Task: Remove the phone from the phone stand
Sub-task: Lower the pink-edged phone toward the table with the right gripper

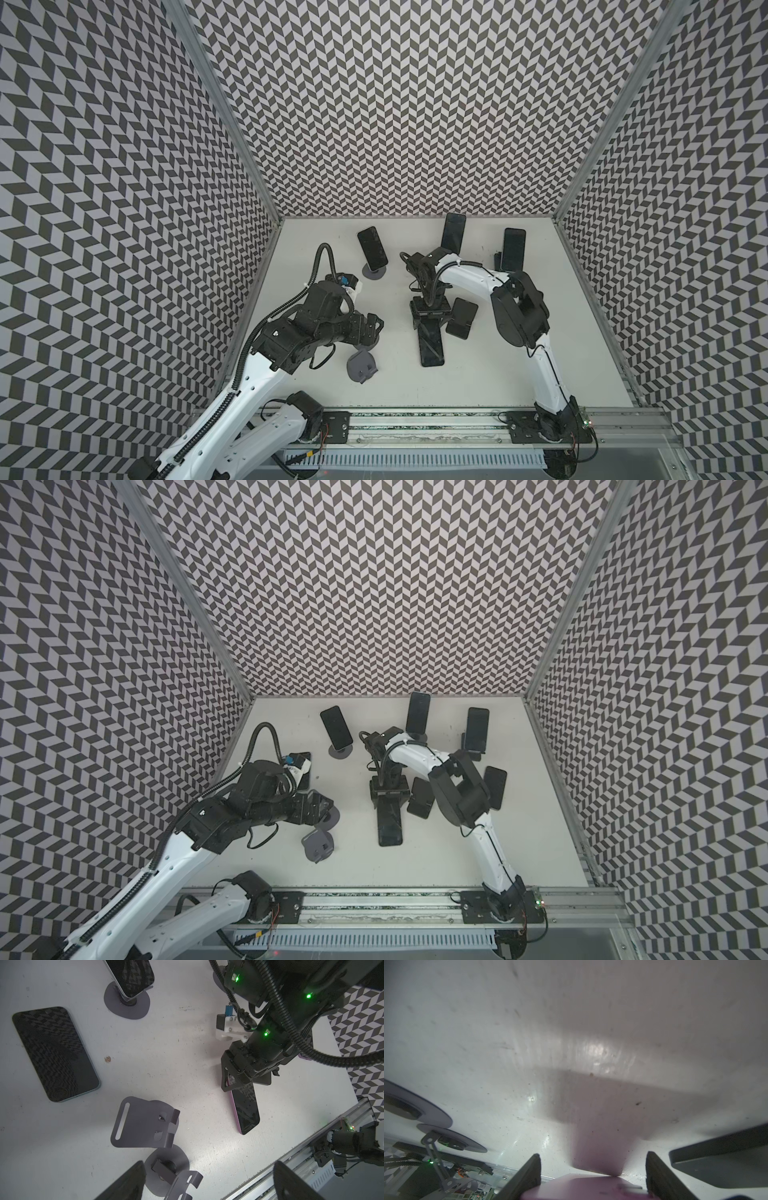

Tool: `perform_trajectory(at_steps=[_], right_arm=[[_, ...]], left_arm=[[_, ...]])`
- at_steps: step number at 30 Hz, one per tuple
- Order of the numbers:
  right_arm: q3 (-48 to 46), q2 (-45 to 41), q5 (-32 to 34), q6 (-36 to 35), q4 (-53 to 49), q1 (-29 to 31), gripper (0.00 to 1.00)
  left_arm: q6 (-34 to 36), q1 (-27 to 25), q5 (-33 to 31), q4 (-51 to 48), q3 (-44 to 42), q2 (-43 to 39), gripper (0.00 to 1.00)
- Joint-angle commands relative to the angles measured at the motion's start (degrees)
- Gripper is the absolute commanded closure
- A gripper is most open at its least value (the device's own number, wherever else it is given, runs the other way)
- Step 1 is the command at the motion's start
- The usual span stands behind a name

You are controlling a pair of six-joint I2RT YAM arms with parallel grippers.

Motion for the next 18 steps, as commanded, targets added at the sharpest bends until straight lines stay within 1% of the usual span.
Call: perform_trajectory(at_steps=[1, 13, 16, 18], right_arm=[[1.1, 1.3, -0.8, 1.2, -0.7, -0.3, 0.97], [2.8, 4.2, -2.5, 3.0, -0.7, -0.8, 0.96], [3.6, 4.5, -2.2, 3.7, -0.6, -0.8, 0.9], [3.9, 4.7, -2.3, 4.1, -0.6, -0.8, 0.83]], left_arm=[[0.5, 0.5, -1.1, 0.3, 2.3, -0.3, 0.04], [1.3, 1.2, -1.3, 0.3, 2.8, -1.0, 0.04], [2.2, 1.5, -1.4, 0.2, 2.8, -1.2, 0.04], [3.3, 1.7, -1.3, 0.1, 2.9, -1.2, 0.04]])
